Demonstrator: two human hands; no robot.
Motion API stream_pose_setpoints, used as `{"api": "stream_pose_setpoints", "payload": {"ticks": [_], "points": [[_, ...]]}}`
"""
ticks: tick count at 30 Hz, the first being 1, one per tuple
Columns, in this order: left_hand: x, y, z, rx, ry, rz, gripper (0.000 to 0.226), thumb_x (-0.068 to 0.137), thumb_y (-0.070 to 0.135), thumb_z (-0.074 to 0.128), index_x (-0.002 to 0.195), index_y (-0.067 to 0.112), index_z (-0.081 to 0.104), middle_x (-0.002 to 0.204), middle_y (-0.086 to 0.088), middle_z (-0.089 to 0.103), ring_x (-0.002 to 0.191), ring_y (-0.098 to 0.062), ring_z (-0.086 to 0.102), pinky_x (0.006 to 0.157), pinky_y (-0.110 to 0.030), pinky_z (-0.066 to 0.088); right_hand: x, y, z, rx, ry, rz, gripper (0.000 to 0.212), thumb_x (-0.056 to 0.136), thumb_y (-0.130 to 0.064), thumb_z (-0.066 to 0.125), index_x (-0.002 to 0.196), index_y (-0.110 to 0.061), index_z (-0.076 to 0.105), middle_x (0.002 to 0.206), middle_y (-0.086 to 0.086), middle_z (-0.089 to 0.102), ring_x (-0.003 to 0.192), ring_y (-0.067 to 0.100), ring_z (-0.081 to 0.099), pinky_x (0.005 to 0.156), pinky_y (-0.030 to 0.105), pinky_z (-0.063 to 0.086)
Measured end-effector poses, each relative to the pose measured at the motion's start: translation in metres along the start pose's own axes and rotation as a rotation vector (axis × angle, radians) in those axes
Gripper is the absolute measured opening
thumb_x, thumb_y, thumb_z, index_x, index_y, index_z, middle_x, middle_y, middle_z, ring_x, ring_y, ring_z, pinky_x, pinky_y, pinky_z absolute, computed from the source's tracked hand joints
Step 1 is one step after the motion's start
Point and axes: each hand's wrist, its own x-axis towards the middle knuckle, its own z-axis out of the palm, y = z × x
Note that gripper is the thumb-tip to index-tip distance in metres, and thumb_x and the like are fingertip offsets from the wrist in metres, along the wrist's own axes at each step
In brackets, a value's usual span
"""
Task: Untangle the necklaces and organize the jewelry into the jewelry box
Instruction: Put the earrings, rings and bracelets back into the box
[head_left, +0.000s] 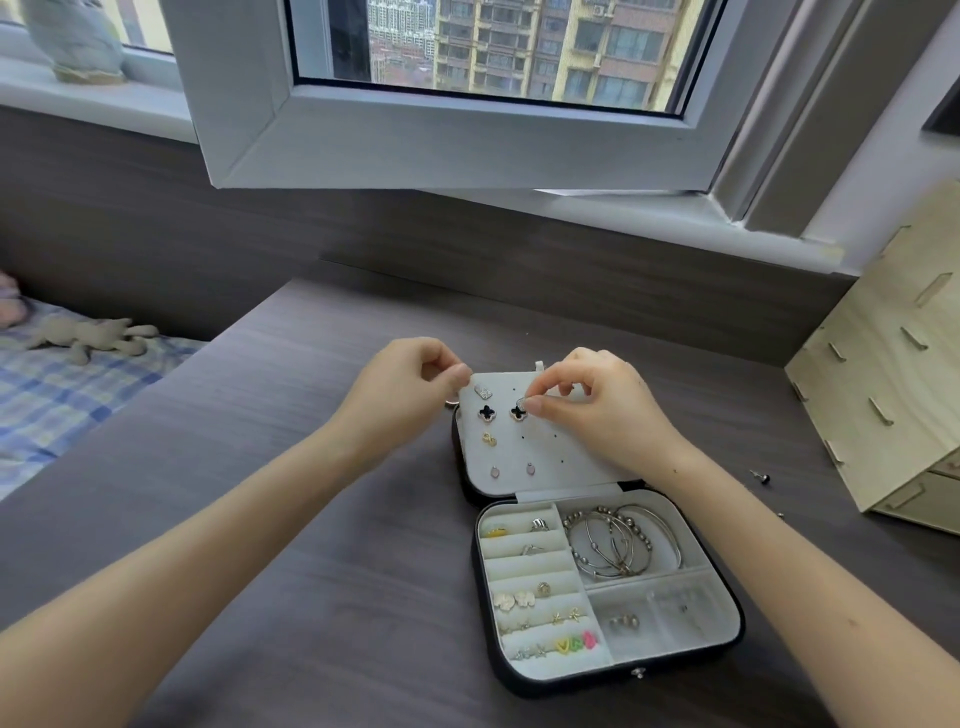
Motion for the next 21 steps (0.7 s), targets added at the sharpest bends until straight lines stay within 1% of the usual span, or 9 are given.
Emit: {"api": "stream_pose_setpoints", "payload": {"ticks": [2, 5, 9, 11, 13, 15, 16, 19, 21], "points": [[-0.003, 0.006, -0.007, -0.143, -0.015, -0.027, 0.016, 0.092, 0.019, 0.059, 0.077, 0.013, 0.064, 0.091, -0.006, 0.073, 0.093, -0.028, 0.065, 0.081, -0.041, 0.051, 0.0, -0.002, -0.001, -0.038, 0.026, -0.046, 0.016, 0.078, -0.038, 0.072, 0.067, -0.044, 0.062, 0.074, -0.01, 0.051, 0.079, 0.003, 0.042, 0.08, 0.03, 0.03], [-0.008, 0.013, -0.015, -0.261, -0.056, -0.043, 0.016, 0.092, 0.018, 0.059, 0.083, 0.007, 0.066, 0.091, -0.005, 0.074, 0.1, -0.037, 0.062, 0.082, -0.045, 0.048, 0.001, -0.005, -0.005, -0.085, 0.065, -0.083, 0.012, 0.077, -0.04, 0.072, 0.069, -0.043, 0.064, 0.075, -0.01, 0.052, 0.079, 0.006, 0.043, 0.08, 0.031, 0.028], [-0.011, 0.018, -0.021, -0.326, -0.104, -0.025, 0.015, 0.092, 0.014, 0.058, 0.086, 0.004, 0.066, 0.091, -0.003, 0.074, 0.092, -0.019, 0.069, 0.095, -0.05, 0.045, 0.0, -0.012, -0.013, -0.073, 0.102, -0.09, 0.015, 0.076, -0.038, 0.072, 0.066, -0.044, 0.062, 0.072, -0.011, 0.052, 0.087, 0.011, 0.051, 0.083, 0.036, 0.034], [-0.011, 0.018, -0.023, -0.355, -0.126, -0.016, 0.015, 0.092, 0.013, 0.057, 0.086, 0.004, 0.067, 0.091, -0.003, 0.074, 0.09, -0.016, 0.07, 0.095, -0.047, 0.045, 0.0, -0.016, -0.018, -0.07, 0.088, -0.093, 0.019, 0.076, -0.037, 0.072, 0.065, -0.046, 0.06, 0.07, -0.012, 0.051, 0.085, 0.01, 0.05, 0.082, 0.036, 0.035], [-0.012, 0.019, -0.025, -0.389, -0.145, -0.013, 0.014, 0.092, 0.012, 0.057, 0.087, 0.003, 0.067, 0.092, -0.004, 0.074, 0.091, -0.017, 0.07, 0.091, -0.035, 0.051, -0.001, -0.02, -0.022, -0.077, 0.072, -0.091, 0.02, 0.077, -0.037, 0.072, 0.064, -0.047, 0.059, 0.07, -0.012, 0.051, 0.079, 0.006, 0.045, 0.08, 0.034, 0.034], [-0.014, 0.022, -0.027, -0.415, -0.171, -0.021, 0.013, 0.091, 0.012, 0.058, 0.088, 0.004, 0.068, 0.092, -0.004, 0.074, 0.091, -0.017, 0.069, 0.083, -0.022, 0.052, -0.002, -0.023, -0.026, -0.089, 0.066, -0.08, 0.015, 0.077, -0.038, 0.071, 0.066, -0.044, 0.063, 0.07, -0.012, 0.051, 0.077, 0.007, 0.044, 0.08, 0.033, 0.033], [-0.016, 0.023, -0.028, -0.426, -0.189, -0.029, 0.013, 0.091, 0.012, 0.058, 0.088, 0.004, 0.068, 0.092, -0.004, 0.074, 0.091, -0.016, 0.069, 0.083, -0.02, 0.052, -0.002, -0.025, -0.027, -0.105, 0.072, -0.07, 0.012, 0.077, -0.038, 0.071, 0.067, -0.042, 0.065, 0.071, -0.012, 0.052, 0.078, 0.008, 0.045, 0.08, 0.032, 0.033], [-0.019, 0.027, -0.032, -0.443, -0.248, -0.043, 0.014, 0.09, 0.013, 0.059, 0.091, 0.004, 0.069, 0.093, -0.003, 0.074, 0.092, -0.012, 0.069, 0.089, -0.023, 0.05, -0.004, -0.029, -0.027, -0.202, 0.151, -0.08, 0.008, 0.075, -0.04, 0.072, 0.07, -0.036, 0.066, 0.075, -0.011, 0.055, 0.083, 0.012, 0.048, 0.08, 0.031, 0.029], [-0.021, 0.029, -0.034, -0.455, -0.277, -0.055, 0.013, 0.089, 0.013, 0.059, 0.086, 0.007, 0.07, 0.094, -0.003, 0.074, 0.092, -0.012, 0.069, 0.09, -0.026, 0.048, -0.007, -0.03, -0.028, -0.279, 0.264, -0.144, 0.015, 0.07, -0.044, 0.073, 0.076, -0.032, 0.065, 0.076, -0.012, 0.054, 0.082, 0.012, 0.046, 0.075, 0.031, 0.025]]}}
